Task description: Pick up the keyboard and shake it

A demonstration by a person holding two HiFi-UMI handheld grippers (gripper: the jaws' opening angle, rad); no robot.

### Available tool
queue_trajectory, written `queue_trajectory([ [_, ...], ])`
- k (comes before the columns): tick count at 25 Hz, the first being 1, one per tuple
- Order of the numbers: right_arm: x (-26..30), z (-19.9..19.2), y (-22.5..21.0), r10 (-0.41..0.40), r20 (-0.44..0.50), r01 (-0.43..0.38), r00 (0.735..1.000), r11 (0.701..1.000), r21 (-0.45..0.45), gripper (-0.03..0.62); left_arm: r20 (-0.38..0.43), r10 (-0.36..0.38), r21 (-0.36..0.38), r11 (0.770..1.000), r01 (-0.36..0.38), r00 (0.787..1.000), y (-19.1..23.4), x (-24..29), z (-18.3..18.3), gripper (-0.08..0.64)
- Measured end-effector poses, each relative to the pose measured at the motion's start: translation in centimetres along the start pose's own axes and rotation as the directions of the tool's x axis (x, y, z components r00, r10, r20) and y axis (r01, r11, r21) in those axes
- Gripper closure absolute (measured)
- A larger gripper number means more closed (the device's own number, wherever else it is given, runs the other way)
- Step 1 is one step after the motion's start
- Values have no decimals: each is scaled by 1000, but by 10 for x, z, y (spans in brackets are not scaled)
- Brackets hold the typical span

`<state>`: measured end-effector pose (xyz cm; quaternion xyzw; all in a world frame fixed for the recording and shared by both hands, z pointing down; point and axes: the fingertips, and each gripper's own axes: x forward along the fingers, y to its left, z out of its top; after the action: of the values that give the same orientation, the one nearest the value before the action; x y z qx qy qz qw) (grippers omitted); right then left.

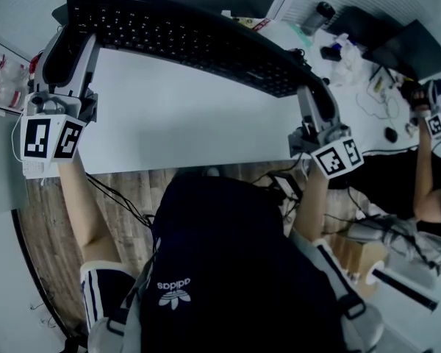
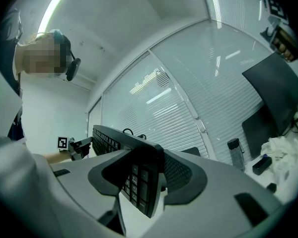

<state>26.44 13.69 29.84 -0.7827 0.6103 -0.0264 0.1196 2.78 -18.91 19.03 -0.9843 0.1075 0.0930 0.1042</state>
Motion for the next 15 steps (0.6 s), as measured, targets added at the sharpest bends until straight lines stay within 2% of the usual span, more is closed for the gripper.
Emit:
queue_trajectory([
  [15, 0, -4, -3, -14, -15, 14, 1000, 1000, 6, 417, -8, 2, -2, 1000, -2, 1000, 1, 1, -2, 342],
])
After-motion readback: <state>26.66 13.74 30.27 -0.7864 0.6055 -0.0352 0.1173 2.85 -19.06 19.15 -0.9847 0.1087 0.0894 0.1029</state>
